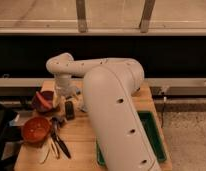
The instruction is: Place eraser in red bowl
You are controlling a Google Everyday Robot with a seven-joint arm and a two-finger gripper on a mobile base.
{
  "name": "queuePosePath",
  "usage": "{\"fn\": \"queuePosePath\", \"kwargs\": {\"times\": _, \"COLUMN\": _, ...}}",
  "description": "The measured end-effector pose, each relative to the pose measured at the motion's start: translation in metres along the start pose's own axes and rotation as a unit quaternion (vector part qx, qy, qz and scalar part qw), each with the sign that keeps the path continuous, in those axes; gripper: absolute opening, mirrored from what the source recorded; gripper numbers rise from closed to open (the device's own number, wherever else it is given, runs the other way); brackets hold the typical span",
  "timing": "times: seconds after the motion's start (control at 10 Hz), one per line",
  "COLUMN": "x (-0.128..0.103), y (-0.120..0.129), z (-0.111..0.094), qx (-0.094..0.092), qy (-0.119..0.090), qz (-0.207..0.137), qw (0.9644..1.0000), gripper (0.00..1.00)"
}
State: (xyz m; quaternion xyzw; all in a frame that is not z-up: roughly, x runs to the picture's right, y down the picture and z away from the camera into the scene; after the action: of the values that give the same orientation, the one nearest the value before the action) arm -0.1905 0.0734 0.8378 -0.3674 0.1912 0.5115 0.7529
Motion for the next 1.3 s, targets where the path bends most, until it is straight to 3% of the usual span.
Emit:
{"fn": "queuePosePath", "kwargs": {"times": 0.4, "x": -0.001, "y": 0.003, "z": 0.039, "qx": 0.025, "qy": 0.059, "qz": -0.006, "qw": 0.998, "gripper": 0.8}}
{"fn": "queuePosePath", "kwargs": {"times": 0.6, "x": -0.001, "y": -0.002, "z": 0.053, "qx": 0.021, "qy": 0.072, "qz": -0.001, "qw": 0.9972, "gripper": 0.8}}
{"fn": "queuePosePath", "kwargs": {"times": 1.1, "x": 0.0, "y": -0.015, "z": 0.068, "qx": 0.002, "qy": 0.065, "qz": 0.023, "qw": 0.9976, "gripper": 0.79}}
{"fn": "queuePosePath", "kwargs": {"times": 1.3, "x": -0.001, "y": -0.014, "z": 0.074, "qx": -0.006, "qy": 0.06, "qz": 0.023, "qw": 0.9979, "gripper": 0.63}}
